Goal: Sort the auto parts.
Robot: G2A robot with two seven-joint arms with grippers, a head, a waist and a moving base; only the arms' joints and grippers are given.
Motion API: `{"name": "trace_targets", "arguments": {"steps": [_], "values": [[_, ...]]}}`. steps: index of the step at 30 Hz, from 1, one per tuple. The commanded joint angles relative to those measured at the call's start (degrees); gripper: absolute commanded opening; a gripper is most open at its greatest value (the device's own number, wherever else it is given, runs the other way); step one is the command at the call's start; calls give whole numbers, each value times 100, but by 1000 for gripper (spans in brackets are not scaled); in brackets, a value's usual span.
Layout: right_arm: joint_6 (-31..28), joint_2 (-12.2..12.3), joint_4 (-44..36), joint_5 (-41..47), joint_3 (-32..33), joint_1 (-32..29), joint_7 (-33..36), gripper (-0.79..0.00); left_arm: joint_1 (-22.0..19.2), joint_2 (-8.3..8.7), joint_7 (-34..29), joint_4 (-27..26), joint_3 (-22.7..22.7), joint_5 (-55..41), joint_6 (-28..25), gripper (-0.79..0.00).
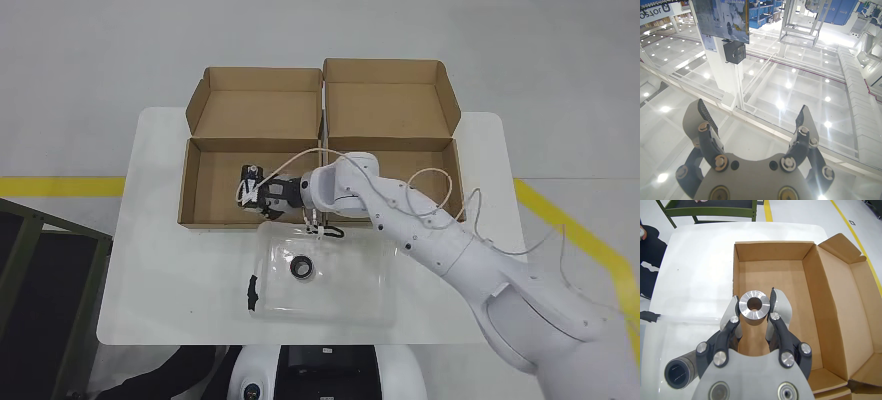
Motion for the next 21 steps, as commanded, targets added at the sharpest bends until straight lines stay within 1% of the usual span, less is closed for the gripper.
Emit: {"name": "trace_targets", "arguments": {"steps": [1,14,21], "values": [[10,-87,170,-55,-36,22,-69,-785,0,0,0,0,0,0,0,0],[16,-693,1210,-287,-238,175,-189,-785,0,0,0,0,0,0,0,0],[24,-941,1739,-414,-263,195,-300,-785,0,0,0,0,0,0,0,0]]}}
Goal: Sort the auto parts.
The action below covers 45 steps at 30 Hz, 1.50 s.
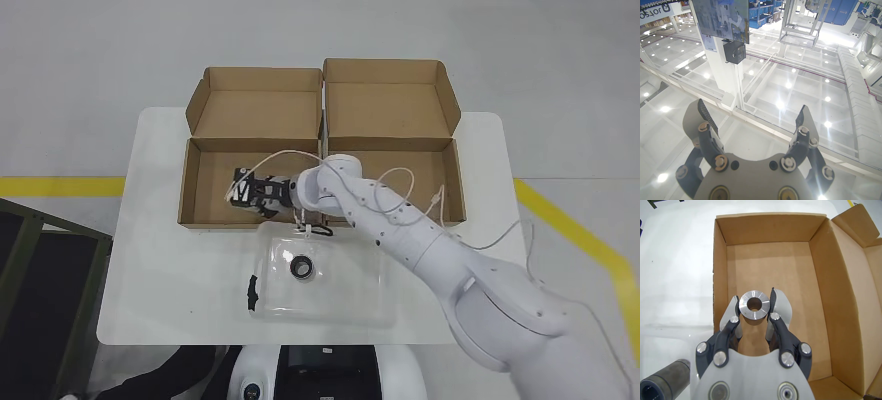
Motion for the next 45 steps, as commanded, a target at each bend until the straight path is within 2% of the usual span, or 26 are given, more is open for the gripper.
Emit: {"name": "trace_targets", "arguments": {"steps": [1,2,4,5,11,12,13,15,18,25,31,40,45], "values": [[2,-53,128,-35,6,10,-28,-785,0,0,0,0,0,0,0,0],[-6,-80,191,-54,8,14,-37,-785,0,0,0,0,0,0,0,0],[-18,-129,319,-85,19,21,-52,-637,0,0,0,0,0,0,0,0],[-28,-152,375,-98,25,27,-60,-600,0,0,0,0,0,0,0,0],[-111,-268,649,-179,68,35,-121,-419,0,0,0,0,0,0,0,0],[-124,-282,677,-196,77,36,-134,-342,0,0,0,0,0,0,0,0],[-140,-295,702,-210,87,36,-145,-185,0,0,0,0,0,0,0,0],[-190,-312,733,-225,120,44,-174,-95,0,0,0,0,0,0,0,0],[-246,-308,703,-257,202,72,-312,-22,0,0,0,0,0,0,0,0],[-306,-127,88,-527,486,124,-453,0,0,0,0,0,0,0,0,0],[-458,235,-947,-586,970,-196,-185,0,0,0,0,0,0,0,0,0],[-800,1031,-3313,-802,2186,-1502,914,0,0,0,0,0,0,0,0,0],[-996,1375,-4668,-1029,2840,-2346,1649,0,0,0,0,0,0,0,0,0]]}}
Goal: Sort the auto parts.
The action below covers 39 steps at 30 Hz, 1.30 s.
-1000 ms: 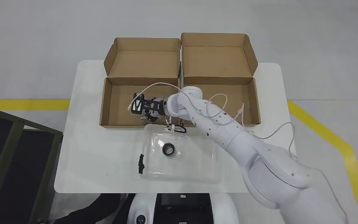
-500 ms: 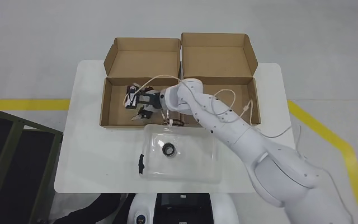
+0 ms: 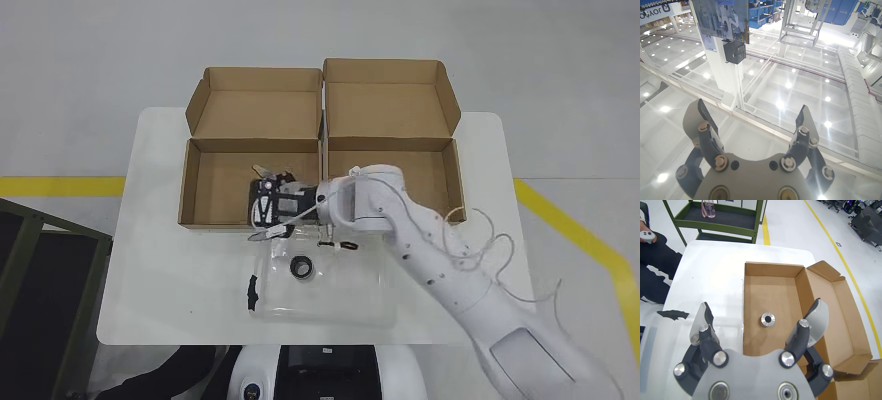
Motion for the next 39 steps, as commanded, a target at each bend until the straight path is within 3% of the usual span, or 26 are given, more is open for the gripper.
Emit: {"name": "trace_targets", "arguments": {"steps": [1,9,21,39], "values": [[-40,110,-567,-122,224,-341,261,0,0,0,0,0,0,0,0,0],[-483,412,-1578,-74,849,-1339,646,0,0,0,0,0,0,0,0,0],[-1094,673,-1940,-484,1178,-2118,470,0,0,0,0,0,0,0,0,0],[-1030,832,-1544,-1654,829,-2363,-385,0,0,0,0,0,0,0,0,0]]}}
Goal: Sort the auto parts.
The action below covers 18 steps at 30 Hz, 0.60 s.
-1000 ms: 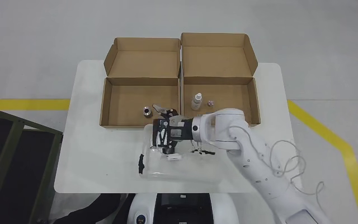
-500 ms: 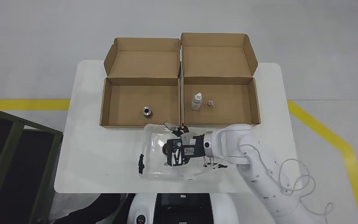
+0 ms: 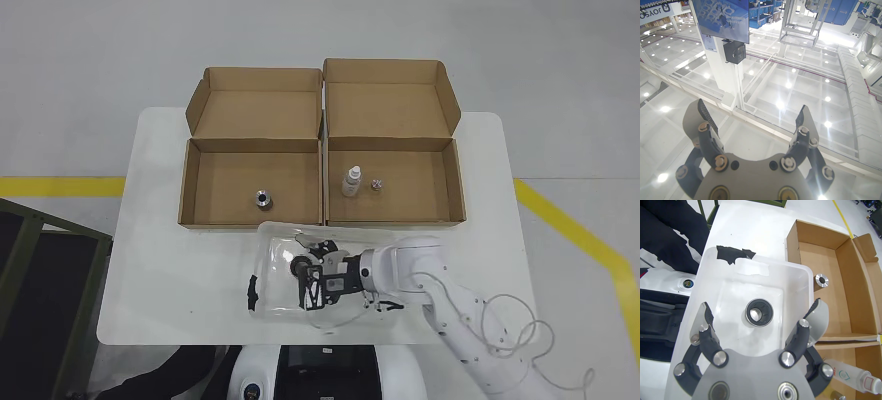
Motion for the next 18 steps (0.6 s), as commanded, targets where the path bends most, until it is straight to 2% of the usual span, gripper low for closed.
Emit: {"name": "trace_targets", "arguments": {"steps": [1,18], "values": [[38,5,72,-80,-39,12,-81,0,0,0,0,0,0,0,0,0],[379,-54,881,-358,-520,378,-425,0,0,0,0,0,0,0,0,0]]}}
